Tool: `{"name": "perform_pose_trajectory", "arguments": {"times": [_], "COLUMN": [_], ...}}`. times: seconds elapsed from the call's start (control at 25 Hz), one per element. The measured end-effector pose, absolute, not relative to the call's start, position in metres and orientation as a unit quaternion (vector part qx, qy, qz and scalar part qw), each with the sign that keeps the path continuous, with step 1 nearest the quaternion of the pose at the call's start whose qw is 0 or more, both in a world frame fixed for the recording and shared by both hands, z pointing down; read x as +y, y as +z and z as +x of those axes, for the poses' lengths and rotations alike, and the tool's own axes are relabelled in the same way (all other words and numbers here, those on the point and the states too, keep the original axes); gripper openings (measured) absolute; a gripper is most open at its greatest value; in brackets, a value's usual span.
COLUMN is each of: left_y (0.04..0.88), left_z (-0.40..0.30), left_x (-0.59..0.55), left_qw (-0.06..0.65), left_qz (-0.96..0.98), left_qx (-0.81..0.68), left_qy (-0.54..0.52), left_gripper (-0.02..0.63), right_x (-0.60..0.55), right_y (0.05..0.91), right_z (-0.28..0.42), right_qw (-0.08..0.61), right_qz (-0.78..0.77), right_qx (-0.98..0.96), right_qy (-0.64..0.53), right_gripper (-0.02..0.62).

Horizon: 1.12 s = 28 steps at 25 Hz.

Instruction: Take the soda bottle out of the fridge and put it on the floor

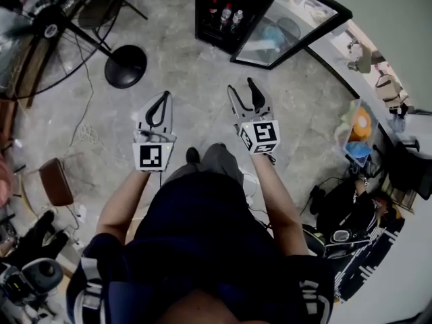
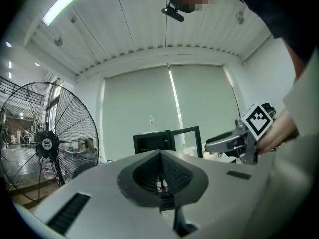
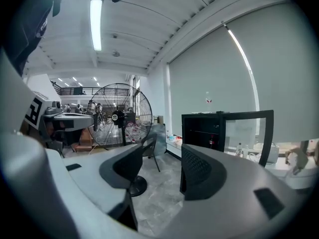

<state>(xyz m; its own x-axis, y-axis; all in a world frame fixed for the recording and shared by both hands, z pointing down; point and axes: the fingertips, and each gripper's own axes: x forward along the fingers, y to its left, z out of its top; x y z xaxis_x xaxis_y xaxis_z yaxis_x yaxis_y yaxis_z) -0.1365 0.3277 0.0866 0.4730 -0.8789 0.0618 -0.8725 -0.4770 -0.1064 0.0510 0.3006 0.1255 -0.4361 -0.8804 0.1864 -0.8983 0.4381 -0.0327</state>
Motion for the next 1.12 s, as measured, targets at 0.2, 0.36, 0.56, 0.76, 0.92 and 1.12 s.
{"name": "perform_pose_trajectory", "arguments": {"times": [0.2, 0.36, 0.56, 0.76, 0.92, 1.12], "left_y": [0.097, 0.103, 0.121, 0.131, 0.140, 0.161], "left_z": [-0.142, -0.136, -0.131, -0.130, -0.131, -0.137], "left_x": [0.298, 0.258, 0.186, 0.119, 0.078, 0.028], "left_qw": [0.028, 0.021, 0.014, 0.021, 0.019, 0.015], "left_qz": [-0.860, -0.858, -0.856, -0.856, -0.861, -0.877], "left_qx": [0.505, 0.510, 0.511, 0.510, 0.503, 0.474], "left_qy": [-0.062, -0.063, -0.076, -0.079, -0.078, -0.077], "left_gripper": [0.025, 0.025, 0.024, 0.025, 0.025, 0.025], "right_x": [0.256, 0.204, 0.117, 0.042, -0.006, -0.059], "right_y": [0.146, 0.161, 0.190, 0.216, 0.243, 0.282], "right_z": [0.035, 0.034, 0.026, 0.024, 0.027, 0.016], "right_qw": [0.081, 0.081, 0.084, 0.082, 0.087, 0.102], "right_qz": [0.520, 0.513, 0.500, 0.500, 0.515, 0.534], "right_qx": [-0.848, -0.852, -0.858, -0.858, -0.848, -0.834], "right_qy": [0.065, 0.072, 0.078, 0.088, 0.095, 0.093], "right_gripper": [0.241, 0.241, 0.241, 0.241, 0.241, 0.241]}}
